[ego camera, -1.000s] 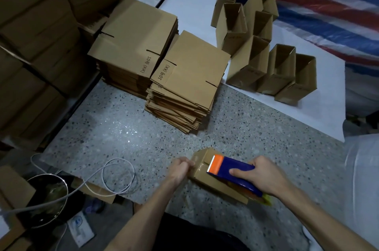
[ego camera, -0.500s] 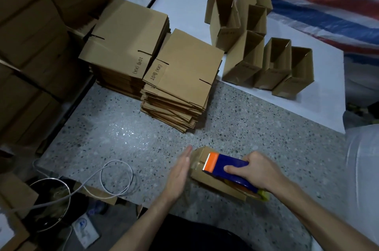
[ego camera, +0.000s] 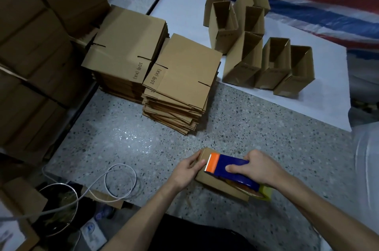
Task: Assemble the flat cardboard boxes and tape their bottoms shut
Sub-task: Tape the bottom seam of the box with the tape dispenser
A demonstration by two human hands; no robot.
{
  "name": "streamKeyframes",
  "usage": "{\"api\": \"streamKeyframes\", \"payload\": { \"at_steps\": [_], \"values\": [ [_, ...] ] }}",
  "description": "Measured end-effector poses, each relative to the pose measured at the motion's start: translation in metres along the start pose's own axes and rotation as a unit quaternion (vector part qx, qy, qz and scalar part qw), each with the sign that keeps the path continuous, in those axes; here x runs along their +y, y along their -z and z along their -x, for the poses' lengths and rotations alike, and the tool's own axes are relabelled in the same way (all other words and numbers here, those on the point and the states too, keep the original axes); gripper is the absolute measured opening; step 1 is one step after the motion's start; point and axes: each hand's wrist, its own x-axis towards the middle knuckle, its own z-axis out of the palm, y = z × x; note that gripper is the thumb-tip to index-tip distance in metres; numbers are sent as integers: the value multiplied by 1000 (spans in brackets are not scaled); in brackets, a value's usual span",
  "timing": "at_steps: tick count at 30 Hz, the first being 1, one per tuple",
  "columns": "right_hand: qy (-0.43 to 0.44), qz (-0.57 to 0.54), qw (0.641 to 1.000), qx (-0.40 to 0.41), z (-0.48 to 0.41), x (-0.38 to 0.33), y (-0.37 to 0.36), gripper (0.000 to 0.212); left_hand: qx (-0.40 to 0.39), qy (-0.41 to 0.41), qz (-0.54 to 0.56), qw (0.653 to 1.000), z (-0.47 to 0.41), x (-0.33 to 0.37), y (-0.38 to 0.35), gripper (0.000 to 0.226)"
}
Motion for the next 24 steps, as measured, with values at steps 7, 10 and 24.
{"api": "streamKeyframes", "payload": {
  "at_steps": [7,10,24],
  "values": [
    [-1,-55,998,-31,7,44,5,58,67,-43,-88,993,8,-7,-17,53],
    [-27,-67,996,-46,19,93,19,58,56,-41,-59,996,10,-4,-17,49],
    [-119,-50,989,-68,51,226,19,63,84,-74,-49,992,6,-2,-21,45]
  ]
}}
